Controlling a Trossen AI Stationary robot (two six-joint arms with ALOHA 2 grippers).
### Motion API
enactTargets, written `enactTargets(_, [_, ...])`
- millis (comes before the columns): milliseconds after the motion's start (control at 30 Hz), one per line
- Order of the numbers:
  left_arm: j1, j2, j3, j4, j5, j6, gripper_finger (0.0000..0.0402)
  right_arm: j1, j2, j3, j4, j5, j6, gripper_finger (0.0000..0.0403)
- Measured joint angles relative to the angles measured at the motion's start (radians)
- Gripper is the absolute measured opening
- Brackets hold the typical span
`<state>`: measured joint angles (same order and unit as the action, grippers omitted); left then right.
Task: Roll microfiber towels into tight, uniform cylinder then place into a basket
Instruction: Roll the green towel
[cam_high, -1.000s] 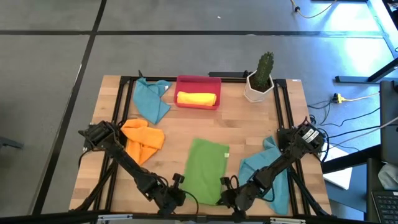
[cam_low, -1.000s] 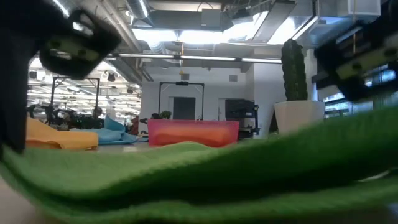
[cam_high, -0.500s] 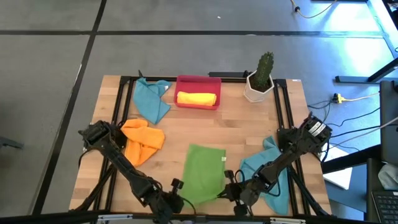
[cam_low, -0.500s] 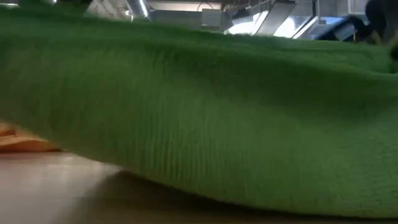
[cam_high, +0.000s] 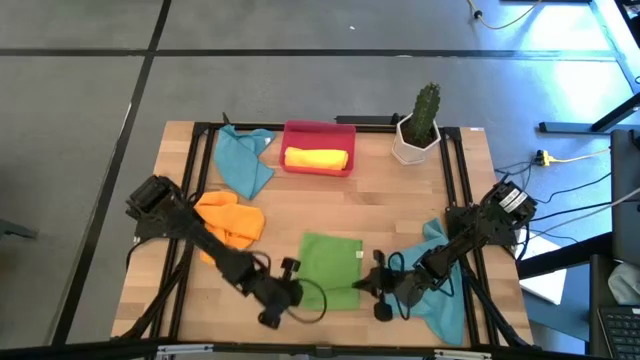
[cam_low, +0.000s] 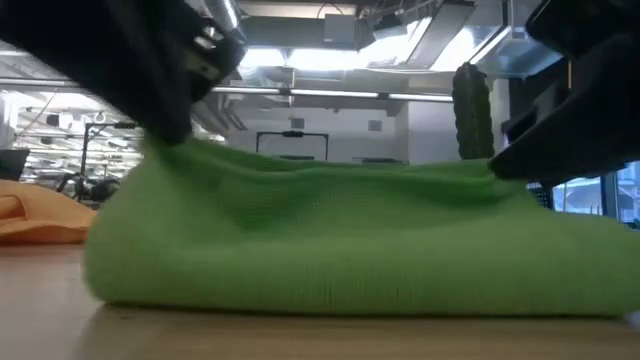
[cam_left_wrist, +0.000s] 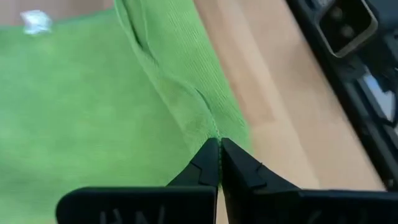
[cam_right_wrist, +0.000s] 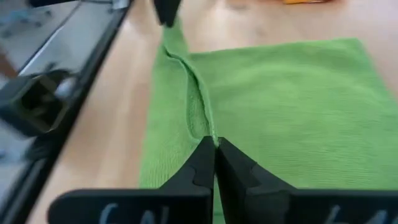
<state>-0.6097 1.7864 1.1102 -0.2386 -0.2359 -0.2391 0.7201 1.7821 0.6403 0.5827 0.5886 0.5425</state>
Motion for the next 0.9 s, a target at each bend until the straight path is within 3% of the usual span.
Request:
enactTargets(300, [0.163, -0.113, -0.075, 0.011, 0.010, 0.110, 0.0000, -0.041, 0.000, -0.012, -0.035, 0.117, 0.034, 0.0010])
enactTargets(667, [0.302, -0.111, -0.204, 0.126, 0.011, 0.133, 0.0000, -0.086, 0.000, -0.013, -0.237, 0.228, 0.168, 0.0010])
enactTargets(900, [0.339, -0.111, -0.212, 0.200, 0.010, 0.189, 0.0000, -0.098, 0.000, -0.013, -0.252, 0.257, 0.186, 0.0010])
